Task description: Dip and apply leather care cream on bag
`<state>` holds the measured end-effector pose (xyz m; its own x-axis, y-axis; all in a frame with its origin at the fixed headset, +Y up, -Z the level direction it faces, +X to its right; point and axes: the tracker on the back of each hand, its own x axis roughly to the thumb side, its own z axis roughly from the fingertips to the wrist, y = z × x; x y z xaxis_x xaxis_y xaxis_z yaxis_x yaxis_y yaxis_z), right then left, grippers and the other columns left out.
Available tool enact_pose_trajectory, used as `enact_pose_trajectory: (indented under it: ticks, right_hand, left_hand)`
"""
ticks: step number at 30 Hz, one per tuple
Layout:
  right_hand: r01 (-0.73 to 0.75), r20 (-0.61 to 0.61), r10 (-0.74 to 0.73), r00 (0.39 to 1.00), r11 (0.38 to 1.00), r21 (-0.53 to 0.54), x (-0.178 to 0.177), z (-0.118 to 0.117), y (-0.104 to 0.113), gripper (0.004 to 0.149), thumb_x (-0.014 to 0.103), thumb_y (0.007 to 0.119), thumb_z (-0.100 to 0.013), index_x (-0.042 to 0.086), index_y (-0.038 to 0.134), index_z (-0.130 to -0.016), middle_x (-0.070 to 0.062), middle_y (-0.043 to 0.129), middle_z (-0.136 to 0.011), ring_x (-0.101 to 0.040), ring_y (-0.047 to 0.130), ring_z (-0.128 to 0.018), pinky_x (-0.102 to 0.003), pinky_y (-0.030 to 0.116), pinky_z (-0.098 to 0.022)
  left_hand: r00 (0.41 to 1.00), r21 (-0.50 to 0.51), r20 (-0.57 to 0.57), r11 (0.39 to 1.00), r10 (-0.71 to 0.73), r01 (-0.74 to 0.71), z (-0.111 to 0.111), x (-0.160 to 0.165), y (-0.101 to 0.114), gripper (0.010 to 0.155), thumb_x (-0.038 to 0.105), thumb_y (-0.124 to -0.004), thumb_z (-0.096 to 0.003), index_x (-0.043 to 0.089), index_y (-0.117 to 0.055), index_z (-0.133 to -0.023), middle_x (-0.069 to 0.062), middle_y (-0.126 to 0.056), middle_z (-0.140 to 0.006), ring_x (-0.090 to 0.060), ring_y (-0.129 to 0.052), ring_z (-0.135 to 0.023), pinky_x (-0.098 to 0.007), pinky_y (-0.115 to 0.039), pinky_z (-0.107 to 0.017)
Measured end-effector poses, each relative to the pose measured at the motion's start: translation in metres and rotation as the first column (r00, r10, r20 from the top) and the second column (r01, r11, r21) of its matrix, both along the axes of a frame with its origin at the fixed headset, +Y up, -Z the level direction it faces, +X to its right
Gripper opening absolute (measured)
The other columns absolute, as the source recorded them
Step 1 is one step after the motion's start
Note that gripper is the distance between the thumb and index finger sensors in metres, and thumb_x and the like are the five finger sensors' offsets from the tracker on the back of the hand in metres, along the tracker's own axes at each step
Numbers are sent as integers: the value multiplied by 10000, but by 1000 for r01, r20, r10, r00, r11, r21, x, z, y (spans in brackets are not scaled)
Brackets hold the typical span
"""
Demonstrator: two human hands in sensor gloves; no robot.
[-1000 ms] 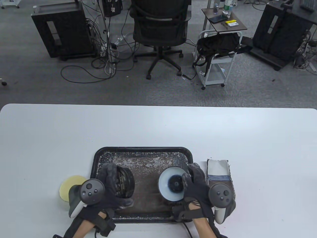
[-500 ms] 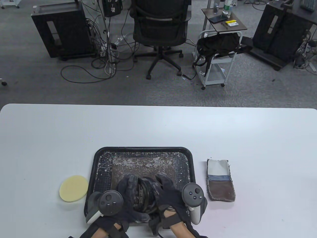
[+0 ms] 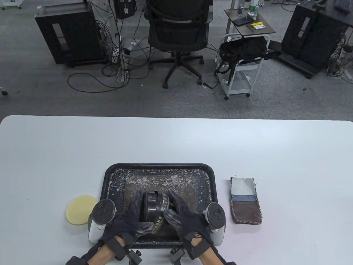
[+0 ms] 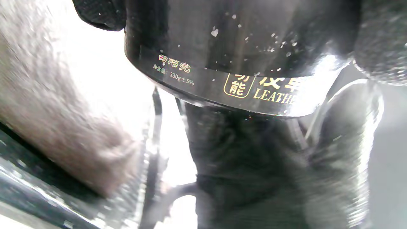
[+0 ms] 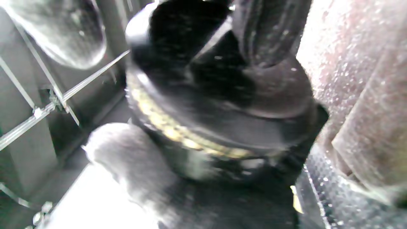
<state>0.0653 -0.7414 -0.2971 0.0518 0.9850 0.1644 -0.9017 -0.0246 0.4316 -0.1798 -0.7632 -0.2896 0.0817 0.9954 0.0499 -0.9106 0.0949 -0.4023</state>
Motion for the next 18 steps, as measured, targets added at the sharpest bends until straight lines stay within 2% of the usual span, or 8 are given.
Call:
enact_pose_trajectory:
  ticks: [4,6,8,10,12,13,15,18]
  right_hand:
    - [-74,-1,74,997,993,97,-3,1,1,1062,526,934,-341,140,289,-1091,-218,251,-1096,-395,607,-820,-412,762,-594]
    - [-102,6,102,995,987,125,-1,0,1,1082,560,936,-323,143,301,-1094,-222,267,-1095,-359,622,-812,-410,761,-590]
    - [-116,6,117,993,984,134,-1,2,1,1079,594,917,-331,167,293,-1101,-204,256,-1103,-337,584,-837,-450,713,-602]
    - [-164,11,164,986,974,155,-2,4,1,1096,650,884,-337,206,246,-1110,-165,201,-1123,-371,443,-903,-520,618,-641]
    - [-210,7,212,977,962,176,-4,6,1,1115,693,849,-348,230,181,-1112,-170,147,-1131,-421,285,-963,-643,498,-681]
    - [-220,-10,225,974,960,173,-6,7,0,1121,714,830,-352,253,140,-1106,-198,112,-1127,-539,160,-983,-716,457,-673]
    - [-166,-61,175,983,977,135,-9,8,-3,1124,722,822,-363,299,67,-1081,-229,43,-1100,-639,173,-936,-781,421,-642]
    - [-119,-98,128,987,988,97,-13,10,-5,1156,678,856,-376,295,-1,-1049,-242,3,-1072,-642,308,-950,-765,514,-637]
  left_hand:
    - [992,-50,51,992,116,-114,3,2,-5,1235,790,-867,-195,289,-75,-999,-122,-99,-1095,-420,-334,-1051,-524,-649,-713]
    - [989,-53,74,991,131,-127,5,4,-8,1226,795,-858,-211,301,-55,-996,-126,-77,-1092,-425,-318,-1051,-524,-638,-720]
    - [984,-69,92,986,155,-149,7,7,-8,1219,798,-847,-222,306,-42,-992,-133,-68,-1089,-430,-314,-1051,-520,-640,-722]
    - [978,-87,105,981,181,-173,8,10,-8,1209,791,-849,-228,317,-35,-987,-136,-56,-1087,-437,-305,-1051,-525,-633,-724]
    - [977,-85,108,981,186,-177,9,11,-8,1210,787,-849,-231,329,-20,-984,-137,-50,-1086,-439,-303,-1052,-526,-629,-724]
    - [977,-78,118,982,180,-172,9,12,-8,1200,794,-842,-230,329,-34,-986,-142,-62,-1087,-440,-317,-1050,-521,-638,-722]
    - [969,-87,149,978,199,-187,9,13,-8,1194,801,-832,-242,329,-24,-985,-150,-56,-1086,-443,-316,-1051,-521,-634,-724]
    - [968,-100,149,977,200,-187,10,14,-9,1180,799,-838,-239,353,-41,-986,-152,-74,-1090,-445,-329,-1049,-530,-627,-722]
